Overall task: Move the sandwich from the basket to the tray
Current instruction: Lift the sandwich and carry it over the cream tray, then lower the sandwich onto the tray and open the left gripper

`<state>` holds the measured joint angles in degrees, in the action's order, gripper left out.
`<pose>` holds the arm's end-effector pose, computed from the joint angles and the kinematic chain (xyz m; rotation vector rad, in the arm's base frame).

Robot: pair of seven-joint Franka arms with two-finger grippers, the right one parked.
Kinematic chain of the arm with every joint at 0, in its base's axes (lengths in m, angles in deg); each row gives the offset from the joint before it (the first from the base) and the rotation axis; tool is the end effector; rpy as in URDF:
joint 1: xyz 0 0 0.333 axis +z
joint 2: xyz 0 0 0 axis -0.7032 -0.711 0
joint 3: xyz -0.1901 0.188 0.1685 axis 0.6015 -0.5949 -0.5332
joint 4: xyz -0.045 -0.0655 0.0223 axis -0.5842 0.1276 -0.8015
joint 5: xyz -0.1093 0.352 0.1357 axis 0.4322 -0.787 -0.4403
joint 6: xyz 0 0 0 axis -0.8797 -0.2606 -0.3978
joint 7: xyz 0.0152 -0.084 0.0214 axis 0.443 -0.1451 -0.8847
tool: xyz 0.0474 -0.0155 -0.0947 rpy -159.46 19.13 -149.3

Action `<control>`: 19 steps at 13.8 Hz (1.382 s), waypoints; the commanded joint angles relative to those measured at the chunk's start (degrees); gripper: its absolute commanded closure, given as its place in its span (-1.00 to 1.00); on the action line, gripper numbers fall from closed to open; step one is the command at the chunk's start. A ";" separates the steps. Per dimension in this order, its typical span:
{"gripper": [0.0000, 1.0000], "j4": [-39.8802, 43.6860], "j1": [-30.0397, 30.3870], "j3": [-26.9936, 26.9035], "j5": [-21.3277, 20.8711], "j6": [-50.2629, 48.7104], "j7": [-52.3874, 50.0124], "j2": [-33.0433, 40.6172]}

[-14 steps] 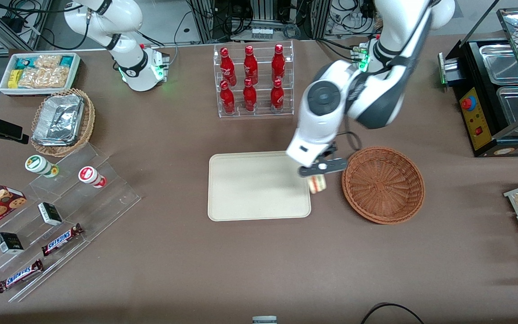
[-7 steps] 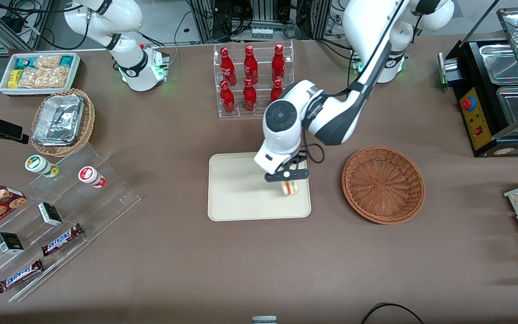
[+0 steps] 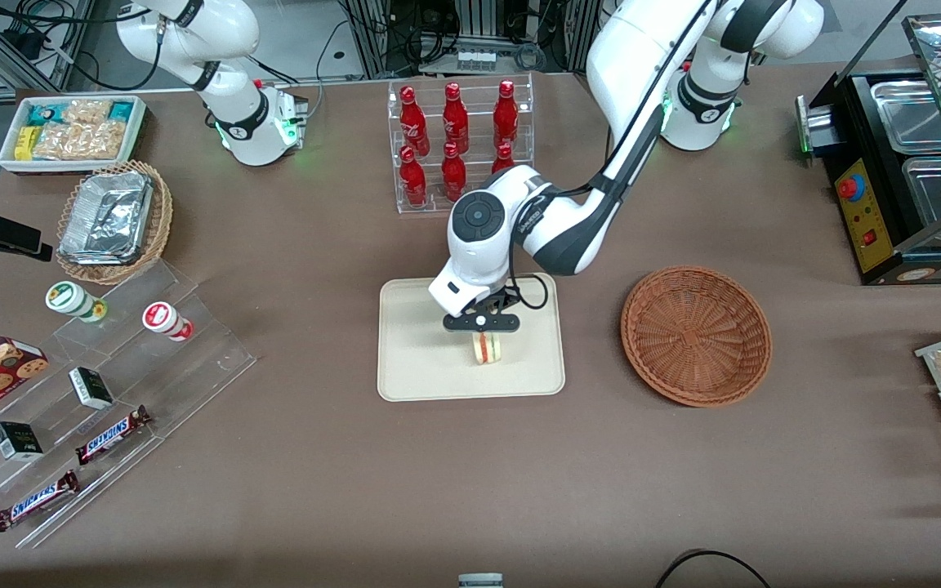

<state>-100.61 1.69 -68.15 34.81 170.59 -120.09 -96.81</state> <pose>0.5023 -0.5116 0.2748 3.1287 -0.0724 0.0086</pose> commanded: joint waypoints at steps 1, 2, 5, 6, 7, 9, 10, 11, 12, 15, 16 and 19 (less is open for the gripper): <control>1.00 2.16 -0.95 -0.45 -0.18 0.88 1.20 -2.10; 1.00 2.16 -1.04 -0.45 -0.10 1.22 1.29 -2.19; 1.00 2.16 -1.04 -0.45 -0.01 3.25 1.21 -3.25; 1.00 2.25 -1.04 -0.54 0.08 3.95 1.12 -4.03; 1.00 2.25 -1.13 -0.54 0.08 5.08 1.12 -4.21; 1.00 2.25 -1.04 -0.45 0.17 5.62 1.03 -4.48; 0.25 2.25 -1.04 -0.54 0.17 5.62 0.94 -4.48; -0.97 2.25 -1.04 -0.54 0.08 5.62 0.77 -4.48; -1.00 2.25 -1.04 -0.54 0.08 5.62 0.42 -4.13; -1.00 2.26 -0.78 -0.63 0.26 4.75 -0.02 -0.28; -1.00 1.73 -0.78 -0.63 0.26 4.05 -1.07 1.48; -1.00 1.72 -0.34 -1.06 0.26 -2.18 -6.69 7.02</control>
<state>-97.61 1.50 -68.59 34.88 172.34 -123.48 -94.36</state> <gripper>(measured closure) 0.009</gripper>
